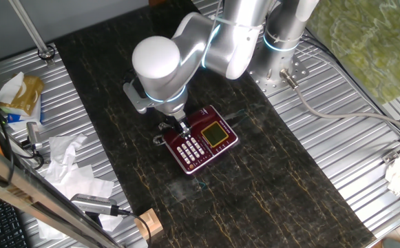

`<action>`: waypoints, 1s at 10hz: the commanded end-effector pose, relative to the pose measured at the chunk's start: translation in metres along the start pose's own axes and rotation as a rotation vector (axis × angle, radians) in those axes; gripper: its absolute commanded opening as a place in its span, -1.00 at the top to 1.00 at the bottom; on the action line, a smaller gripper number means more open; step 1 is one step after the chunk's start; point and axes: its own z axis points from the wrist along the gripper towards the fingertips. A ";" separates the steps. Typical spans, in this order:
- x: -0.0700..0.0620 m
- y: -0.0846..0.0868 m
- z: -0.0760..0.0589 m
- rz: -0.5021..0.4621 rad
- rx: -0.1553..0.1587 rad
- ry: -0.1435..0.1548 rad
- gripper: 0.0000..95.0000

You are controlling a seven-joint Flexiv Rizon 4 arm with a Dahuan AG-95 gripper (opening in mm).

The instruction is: Place the handset of the telephone on the corresponding phone cradle

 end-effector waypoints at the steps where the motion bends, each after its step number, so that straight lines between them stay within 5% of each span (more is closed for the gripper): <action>1: 0.000 0.000 0.000 -0.005 -0.002 -0.004 -0.20; 4: 0.000 0.000 0.000 -0.011 -0.005 -0.004 -0.20; 6: -0.001 0.001 -0.001 -0.007 -0.103 -0.011 -0.20; 7: -0.001 0.001 -0.002 -0.015 -0.163 -0.022 -0.60; 8: -0.001 0.003 -0.007 -0.026 -0.247 -0.037 -0.60; 10: -0.002 0.009 -0.020 -0.044 -0.269 -0.030 -0.60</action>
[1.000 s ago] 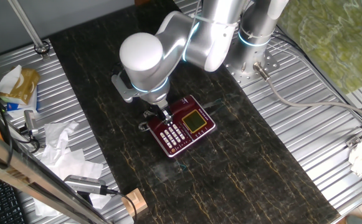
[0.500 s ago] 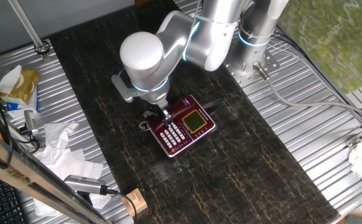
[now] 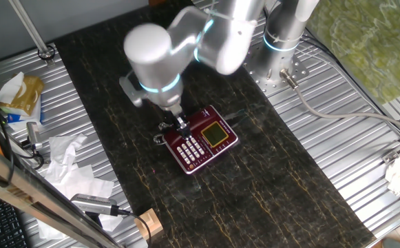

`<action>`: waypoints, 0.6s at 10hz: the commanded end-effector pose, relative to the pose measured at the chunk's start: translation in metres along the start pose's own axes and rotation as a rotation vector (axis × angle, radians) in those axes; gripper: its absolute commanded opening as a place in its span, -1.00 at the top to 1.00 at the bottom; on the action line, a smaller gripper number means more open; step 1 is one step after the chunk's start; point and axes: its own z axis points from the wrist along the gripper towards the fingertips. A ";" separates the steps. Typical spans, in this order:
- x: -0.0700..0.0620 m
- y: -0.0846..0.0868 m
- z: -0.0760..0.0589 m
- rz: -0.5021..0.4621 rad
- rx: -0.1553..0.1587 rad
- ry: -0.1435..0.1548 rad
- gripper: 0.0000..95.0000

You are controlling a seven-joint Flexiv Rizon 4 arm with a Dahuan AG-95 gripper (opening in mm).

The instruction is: Place the handset of the telephone on the corresponding phone cradle

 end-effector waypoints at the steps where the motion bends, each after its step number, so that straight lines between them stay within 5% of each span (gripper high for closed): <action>1: 0.002 0.012 -0.020 -0.030 -0.098 0.001 -0.60; 2: 0.007 0.013 -0.026 -0.039 -0.097 -0.001 -0.20; 4: 0.012 0.012 -0.036 -0.062 -0.039 0.003 -0.20; 5: 0.012 0.012 -0.036 -0.062 -0.039 0.003 -0.20; 6: 0.016 0.007 -0.036 -0.076 0.098 0.013 -0.20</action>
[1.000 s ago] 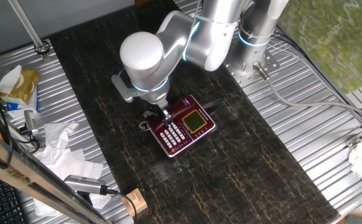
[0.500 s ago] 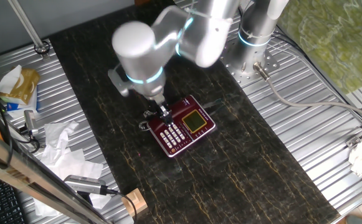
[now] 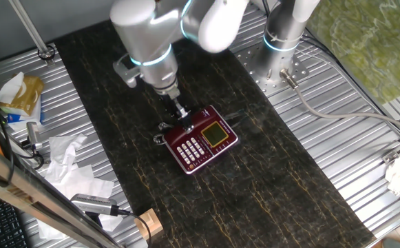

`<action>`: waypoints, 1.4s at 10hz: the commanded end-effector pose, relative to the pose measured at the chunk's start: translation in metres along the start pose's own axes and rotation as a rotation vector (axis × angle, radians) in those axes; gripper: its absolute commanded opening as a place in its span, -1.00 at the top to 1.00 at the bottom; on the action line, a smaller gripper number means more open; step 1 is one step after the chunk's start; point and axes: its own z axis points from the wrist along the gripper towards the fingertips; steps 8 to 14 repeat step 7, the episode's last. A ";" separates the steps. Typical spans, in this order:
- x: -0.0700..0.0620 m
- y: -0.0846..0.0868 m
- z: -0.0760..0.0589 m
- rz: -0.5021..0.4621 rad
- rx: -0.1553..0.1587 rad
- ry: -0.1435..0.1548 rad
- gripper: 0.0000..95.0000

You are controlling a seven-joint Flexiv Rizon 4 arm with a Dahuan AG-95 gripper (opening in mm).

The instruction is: Place the handset of the telephone on the corresponding phone cradle

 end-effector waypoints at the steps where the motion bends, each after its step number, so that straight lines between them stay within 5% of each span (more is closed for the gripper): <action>1: 0.003 -0.007 0.002 -0.021 0.330 0.031 0.20; 2: 0.005 -0.008 0.002 -0.024 0.389 0.038 0.60; 3: 0.008 -0.011 -0.001 -0.007 0.410 0.036 1.00; 7: 0.014 -0.015 -0.015 0.014 0.389 0.026 1.00; 14: 0.014 -0.015 -0.015 0.014 0.389 0.026 1.00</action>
